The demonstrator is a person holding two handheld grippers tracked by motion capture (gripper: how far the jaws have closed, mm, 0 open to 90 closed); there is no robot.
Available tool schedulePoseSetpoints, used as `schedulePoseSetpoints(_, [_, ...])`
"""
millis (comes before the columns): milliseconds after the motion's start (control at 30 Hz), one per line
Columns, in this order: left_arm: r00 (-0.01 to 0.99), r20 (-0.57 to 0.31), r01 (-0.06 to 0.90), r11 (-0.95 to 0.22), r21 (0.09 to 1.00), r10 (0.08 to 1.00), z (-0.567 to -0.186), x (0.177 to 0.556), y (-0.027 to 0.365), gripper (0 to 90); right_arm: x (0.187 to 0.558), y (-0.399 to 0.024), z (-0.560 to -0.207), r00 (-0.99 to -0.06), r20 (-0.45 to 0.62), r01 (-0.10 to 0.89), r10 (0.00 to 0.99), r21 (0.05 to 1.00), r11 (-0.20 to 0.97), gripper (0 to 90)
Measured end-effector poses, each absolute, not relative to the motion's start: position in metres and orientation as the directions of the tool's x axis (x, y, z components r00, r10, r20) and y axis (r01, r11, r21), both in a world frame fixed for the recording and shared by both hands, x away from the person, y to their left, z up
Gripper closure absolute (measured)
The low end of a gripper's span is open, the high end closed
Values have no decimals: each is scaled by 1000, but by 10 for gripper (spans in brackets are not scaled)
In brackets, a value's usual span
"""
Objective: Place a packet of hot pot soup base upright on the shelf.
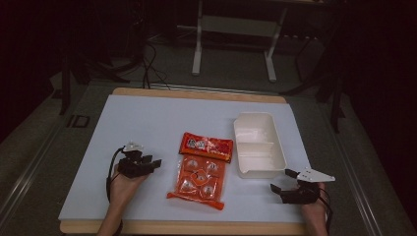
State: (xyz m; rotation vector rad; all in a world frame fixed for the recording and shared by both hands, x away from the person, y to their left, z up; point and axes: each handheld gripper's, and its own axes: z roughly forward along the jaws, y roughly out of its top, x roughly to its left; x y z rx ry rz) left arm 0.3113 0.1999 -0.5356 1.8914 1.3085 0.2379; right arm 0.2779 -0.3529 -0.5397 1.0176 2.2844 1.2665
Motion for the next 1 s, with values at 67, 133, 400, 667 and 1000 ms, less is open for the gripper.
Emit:
schedulePoseSetpoints(67, [447, -282, 703, -138, 698, 849, -535, 313, 200, 528, 278, -353, -540, -687, 47, 424, 725, 836, 347, 105])
schedulePoseSetpoints(133, [451, -285, 702, -140, 698, 846, -535, 314, 200, 530, 278, -353, -540, -687, 46, 423, 725, 837, 347, 105])
schedulePoseSetpoints(400, [478, -286, 707, -170, 686, 830, -526, 325, 191, 523, 277, -352, -540, -683, 36, 419, 729, 837, 352, 105])
schedulePoseSetpoints(667, [518, -281, 700, -211, 683, 808, -515, 347, 175, 508, 277, -352, -540, -692, 39, 417, 721, 837, 354, 105])
schedulePoseSetpoints(1000, [553, -288, 706, -255, 661, 782, -511, 377, 149, 507, 277, -352, -540, -699, 39, 415, 714, 835, 360, 105])
